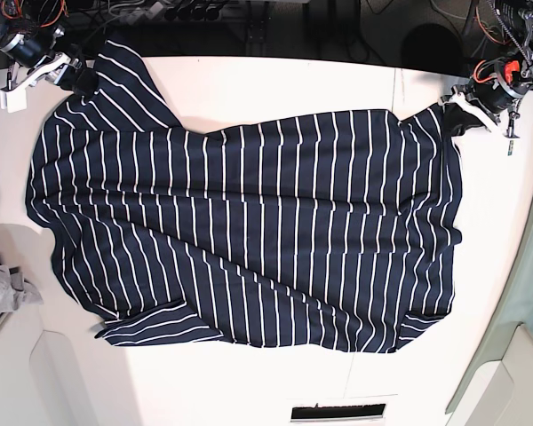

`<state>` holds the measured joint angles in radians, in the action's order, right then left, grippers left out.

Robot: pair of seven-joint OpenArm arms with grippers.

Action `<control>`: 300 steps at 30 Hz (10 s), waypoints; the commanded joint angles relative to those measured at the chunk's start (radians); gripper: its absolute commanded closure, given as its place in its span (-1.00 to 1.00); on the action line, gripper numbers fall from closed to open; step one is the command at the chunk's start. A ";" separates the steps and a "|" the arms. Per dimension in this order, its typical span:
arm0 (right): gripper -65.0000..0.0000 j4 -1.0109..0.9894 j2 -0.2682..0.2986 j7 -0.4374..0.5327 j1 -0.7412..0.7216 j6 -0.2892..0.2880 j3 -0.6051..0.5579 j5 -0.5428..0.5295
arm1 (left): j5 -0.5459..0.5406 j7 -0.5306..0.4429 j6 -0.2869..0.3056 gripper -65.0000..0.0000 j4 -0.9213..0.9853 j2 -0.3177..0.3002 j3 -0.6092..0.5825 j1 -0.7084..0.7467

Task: Layout the t-shirt on the table in an organized manner, then fold the t-shirt properly
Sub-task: 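Grasp the collar-end corners with both grippers, then lift the corners and fold them over the shirt body with both grippers, then lower the folded edge and open both grippers, then grasp the folded edge corners again with both grippers and pull outward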

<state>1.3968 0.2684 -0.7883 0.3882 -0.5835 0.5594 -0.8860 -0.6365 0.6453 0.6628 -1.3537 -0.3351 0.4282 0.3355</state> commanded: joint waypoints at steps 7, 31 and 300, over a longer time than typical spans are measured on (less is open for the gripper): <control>0.86 0.015 0.014 0.010 0.003 -0.005 0.003 -0.012 | 0.004 -0.021 0.034 1.00 -0.006 -0.015 0.002 0.003; 1.00 0.184 0.083 -0.050 0.133 -0.008 0.028 -0.083 | -0.647 0.296 0.035 1.00 -0.120 -0.102 0.102 0.043; -0.38 -0.212 0.093 0.114 -0.310 0.060 0.106 0.233 | -0.163 0.060 -0.030 -0.15 -0.051 -0.099 0.092 -0.131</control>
<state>1.1759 0.3477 -0.6792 0.0856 -0.5125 0.6609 -0.6399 -0.7837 0.7242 0.6315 -1.3876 -0.4156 0.5140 0.2119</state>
